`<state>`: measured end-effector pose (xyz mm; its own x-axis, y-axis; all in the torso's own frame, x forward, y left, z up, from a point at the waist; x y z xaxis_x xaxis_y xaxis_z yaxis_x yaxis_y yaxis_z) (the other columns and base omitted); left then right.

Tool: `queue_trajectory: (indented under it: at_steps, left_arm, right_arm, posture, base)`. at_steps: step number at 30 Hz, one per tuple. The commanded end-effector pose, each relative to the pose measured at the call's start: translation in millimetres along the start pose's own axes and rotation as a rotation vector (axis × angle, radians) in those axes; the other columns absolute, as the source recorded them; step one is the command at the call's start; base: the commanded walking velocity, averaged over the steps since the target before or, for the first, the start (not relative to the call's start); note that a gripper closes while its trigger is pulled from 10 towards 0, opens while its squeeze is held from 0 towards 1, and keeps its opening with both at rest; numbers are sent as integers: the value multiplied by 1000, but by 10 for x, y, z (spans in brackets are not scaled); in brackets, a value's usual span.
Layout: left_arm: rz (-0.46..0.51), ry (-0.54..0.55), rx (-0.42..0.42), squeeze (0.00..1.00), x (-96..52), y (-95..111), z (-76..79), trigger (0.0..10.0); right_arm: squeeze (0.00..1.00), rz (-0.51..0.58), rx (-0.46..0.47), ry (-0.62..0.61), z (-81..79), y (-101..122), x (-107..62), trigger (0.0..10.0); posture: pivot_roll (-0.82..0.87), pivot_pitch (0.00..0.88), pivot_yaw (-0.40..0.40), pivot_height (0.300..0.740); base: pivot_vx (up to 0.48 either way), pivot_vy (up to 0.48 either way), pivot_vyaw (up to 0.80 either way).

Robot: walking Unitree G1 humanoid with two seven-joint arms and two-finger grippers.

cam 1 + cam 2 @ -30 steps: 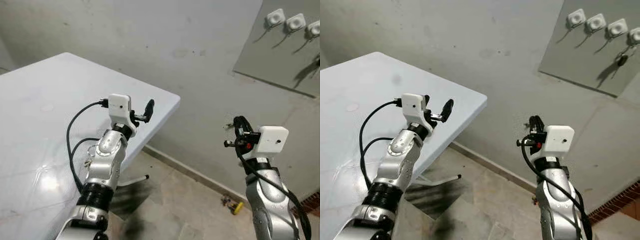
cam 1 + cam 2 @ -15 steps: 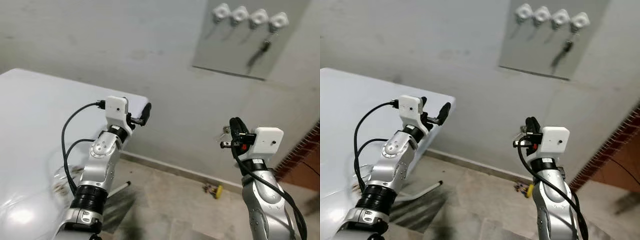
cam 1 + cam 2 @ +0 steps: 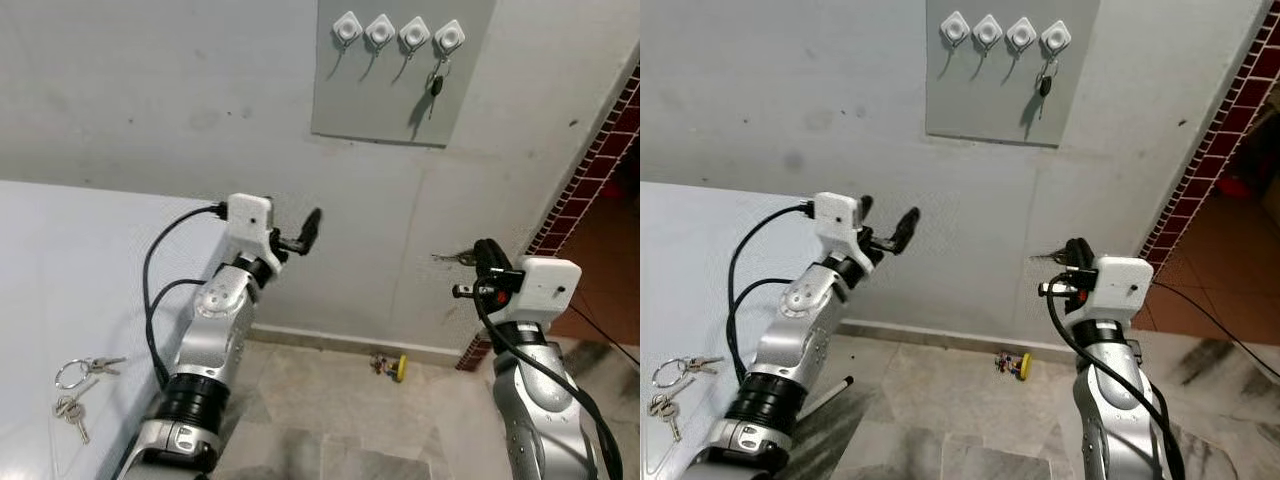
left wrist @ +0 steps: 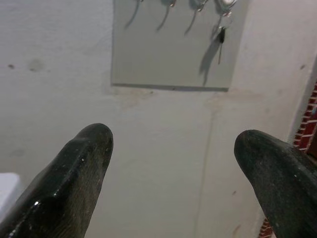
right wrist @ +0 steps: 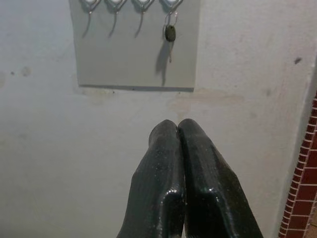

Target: Hang keys on a hook

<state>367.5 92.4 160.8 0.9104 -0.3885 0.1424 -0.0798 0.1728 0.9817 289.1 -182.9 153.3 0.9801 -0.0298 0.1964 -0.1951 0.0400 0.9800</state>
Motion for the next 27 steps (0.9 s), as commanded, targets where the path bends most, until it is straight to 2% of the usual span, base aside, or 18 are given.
queue_trajectory:
  at_steps: [1,9,16,27]
  left_arm:
    - [-2,8,5,0,-5,23,-24,10000]
    - [-9,4,-3,0,-15,18,-32,10000]
    - [-7,-1,-11,0,-15,28,-37,10000]
    - [-7,-2,-14,0,-9,39,-46,10000]
  right_arm:
    - [0,7,-7,-4,10,26,-2,10000]
    - [0,9,-10,-2,1,32,-10,10000]
    - [0,16,-5,-1,-5,47,-1,10000]
    - [0,18,-6,1,-13,51,2,10000]
  posture:
    - [-1,7,-6,740]
    - [0,13,-6,740]
    - [0,19,-5,740]
    - [0,18,-3,740]
  base:
    - [0,0,0]
    - [96,0,0]
    - [349,0,0]
    - [480,0,0]
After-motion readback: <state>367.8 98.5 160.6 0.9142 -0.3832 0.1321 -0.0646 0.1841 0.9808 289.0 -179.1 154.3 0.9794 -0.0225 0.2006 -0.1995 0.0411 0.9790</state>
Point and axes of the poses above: a point about 5 cm out from each wrist's last joint towards the gripper, its own x axis pointing out of the wrist towards the gripper, its own y axis along the axis of the wrist's last joint, z = x × y, the point moved 2 cm from there along x, pointing out of the wrist towards the gripper, and after that the axes turned 4 degrees about -x, right-handed, at the moved point
